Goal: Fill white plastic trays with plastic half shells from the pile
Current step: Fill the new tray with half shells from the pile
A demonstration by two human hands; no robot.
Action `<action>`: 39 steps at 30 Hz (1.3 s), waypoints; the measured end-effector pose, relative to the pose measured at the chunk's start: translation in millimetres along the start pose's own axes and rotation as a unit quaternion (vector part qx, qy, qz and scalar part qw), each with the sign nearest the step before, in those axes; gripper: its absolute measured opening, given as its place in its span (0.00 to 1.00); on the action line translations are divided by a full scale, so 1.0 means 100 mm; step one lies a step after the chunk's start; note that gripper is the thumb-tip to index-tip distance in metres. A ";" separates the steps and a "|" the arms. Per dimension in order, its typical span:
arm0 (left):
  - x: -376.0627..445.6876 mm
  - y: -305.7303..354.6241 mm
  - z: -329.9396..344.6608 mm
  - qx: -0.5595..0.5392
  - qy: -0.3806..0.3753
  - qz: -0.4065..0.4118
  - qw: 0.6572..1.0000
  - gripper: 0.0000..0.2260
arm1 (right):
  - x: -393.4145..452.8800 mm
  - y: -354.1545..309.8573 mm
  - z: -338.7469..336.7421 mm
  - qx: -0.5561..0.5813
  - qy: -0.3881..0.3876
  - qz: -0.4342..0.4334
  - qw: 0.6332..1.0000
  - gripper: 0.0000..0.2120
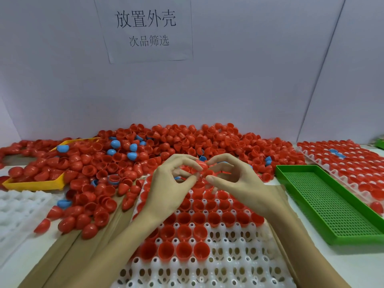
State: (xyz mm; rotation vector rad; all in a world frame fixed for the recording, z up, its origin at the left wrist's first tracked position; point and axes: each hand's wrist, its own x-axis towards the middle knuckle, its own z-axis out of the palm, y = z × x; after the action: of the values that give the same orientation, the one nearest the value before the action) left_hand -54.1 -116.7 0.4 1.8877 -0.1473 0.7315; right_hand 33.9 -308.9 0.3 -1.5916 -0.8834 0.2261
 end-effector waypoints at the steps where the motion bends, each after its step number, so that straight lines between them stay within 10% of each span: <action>1: 0.02 0.03 -0.03 -0.002 -0.003 0.000 1.000 0.08 | 0.00 0.00 -0.02 0.006 -0.010 0.002 1.000 0.17; 19: -0.09 -0.19 -0.57 0.260 -0.035 0.149 0.954 0.16 | 0.00 0.09 -0.23 0.142 -0.005 0.074 0.987 0.12; 31: -0.08 -0.33 -0.65 0.240 0.003 0.097 0.966 0.21 | -0.05 0.08 -0.25 -0.011 -0.027 0.085 0.996 0.14; 39: -0.12 -0.32 -0.61 0.260 -0.002 0.130 0.957 0.16 | -0.04 0.09 -0.29 0.107 -0.049 0.114 0.986 0.16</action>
State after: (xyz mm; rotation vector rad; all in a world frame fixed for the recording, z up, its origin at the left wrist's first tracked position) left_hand -75.4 -52.5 -16.1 2.3986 -0.2265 1.0189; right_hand 52.1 -333.2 -2.4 -1.4876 -0.7235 0.5473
